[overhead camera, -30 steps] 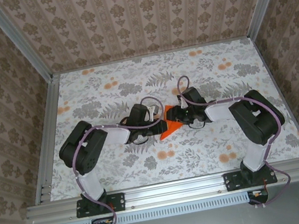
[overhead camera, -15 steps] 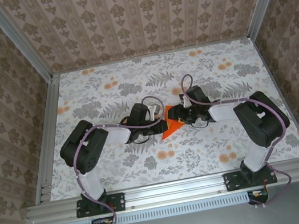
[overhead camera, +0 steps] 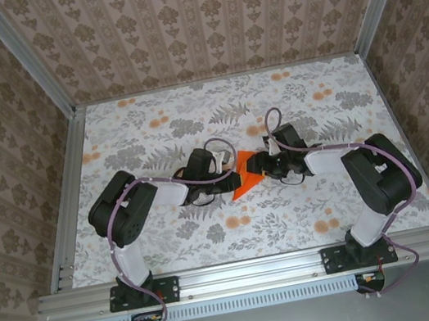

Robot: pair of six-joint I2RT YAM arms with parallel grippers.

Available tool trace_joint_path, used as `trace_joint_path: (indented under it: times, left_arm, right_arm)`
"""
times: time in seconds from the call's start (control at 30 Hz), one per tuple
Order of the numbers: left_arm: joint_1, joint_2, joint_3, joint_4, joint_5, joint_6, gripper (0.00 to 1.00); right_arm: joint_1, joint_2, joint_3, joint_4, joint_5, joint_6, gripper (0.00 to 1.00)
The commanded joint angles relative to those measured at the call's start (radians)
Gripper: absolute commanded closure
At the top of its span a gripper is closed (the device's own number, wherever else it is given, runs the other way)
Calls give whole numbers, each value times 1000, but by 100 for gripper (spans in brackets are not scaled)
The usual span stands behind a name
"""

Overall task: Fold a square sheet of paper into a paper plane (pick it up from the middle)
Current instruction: Fourth fold the wing at the center of the table.

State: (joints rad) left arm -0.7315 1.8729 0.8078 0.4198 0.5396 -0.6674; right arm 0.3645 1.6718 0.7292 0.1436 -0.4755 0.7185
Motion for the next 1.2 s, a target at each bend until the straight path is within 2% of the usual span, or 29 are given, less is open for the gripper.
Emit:
trace_joint_path:
  times: [0.0,0.37,0.77,1.17]
  left_arm:
    - [3,19,19,36,21,-27,94]
    - [3,38,1,83,25,-76,94]
    - [5,32,2,79,39,-71,86]
    - [6,60,60,70,30,-55,81]
  right_arm:
    - [0,34,46,-54,18,-34,46]
    - [4,86,88,-112,52,-42,46]
    - [22,130,139,-242,128,-57,45]
    - [31,130,126,-219,82,-58,45]
